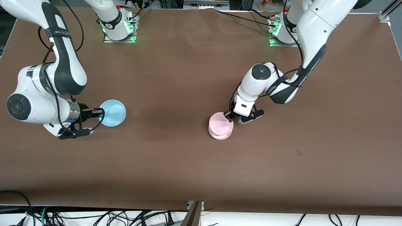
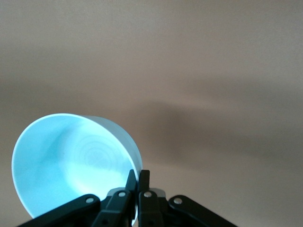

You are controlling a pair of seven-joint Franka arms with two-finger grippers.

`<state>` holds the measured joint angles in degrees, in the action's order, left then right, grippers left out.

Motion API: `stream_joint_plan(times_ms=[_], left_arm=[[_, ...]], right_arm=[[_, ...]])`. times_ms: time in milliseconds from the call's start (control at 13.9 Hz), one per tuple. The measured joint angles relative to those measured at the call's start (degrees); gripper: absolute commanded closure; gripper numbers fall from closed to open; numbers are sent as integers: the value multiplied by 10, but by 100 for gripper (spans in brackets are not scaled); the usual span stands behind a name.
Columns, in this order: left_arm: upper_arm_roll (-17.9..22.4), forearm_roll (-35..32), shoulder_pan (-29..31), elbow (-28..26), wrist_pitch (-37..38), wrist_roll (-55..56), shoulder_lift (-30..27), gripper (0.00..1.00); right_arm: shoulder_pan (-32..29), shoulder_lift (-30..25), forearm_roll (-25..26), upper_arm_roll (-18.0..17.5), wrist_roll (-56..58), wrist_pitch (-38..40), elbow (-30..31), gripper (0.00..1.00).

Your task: Stack pink and blue bowls on white bowl

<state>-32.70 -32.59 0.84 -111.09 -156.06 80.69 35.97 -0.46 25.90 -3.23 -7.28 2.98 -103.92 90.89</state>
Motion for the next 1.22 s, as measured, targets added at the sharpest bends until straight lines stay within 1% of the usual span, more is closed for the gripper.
stream_joint_plan(times_ms=[288,360,504,576,648,1008,1080,1224], left_arm=[[3,-2,0,4,0,0,3,100],[3,-2,0,5,0,0,3,93],[3,-2,0,7,0,0,4,75],[3,-2,0,10,0,0,6,69],[3,-2,0,13,0,0,7,66],[4,-2,-2,23,0,0,12,66],[4,-2,-2,26,0,0,12,69],[5,-2,-1,43,7,0,12,70]], right_arm=[[12,2,0,0,-9,0,0,100],[14,2,0,0,-9,0,0,100],[15,2,0,0,-9,0,0,100],[15,2,0,0,-9,0,0,100],[15,3,0,0,-9,0,0,100],[15,3,-6,0,-9,0,0,100],[15,3,-23,0,-9,-1,0,100],[16,3,-61,0,-9,-6,0,100]])
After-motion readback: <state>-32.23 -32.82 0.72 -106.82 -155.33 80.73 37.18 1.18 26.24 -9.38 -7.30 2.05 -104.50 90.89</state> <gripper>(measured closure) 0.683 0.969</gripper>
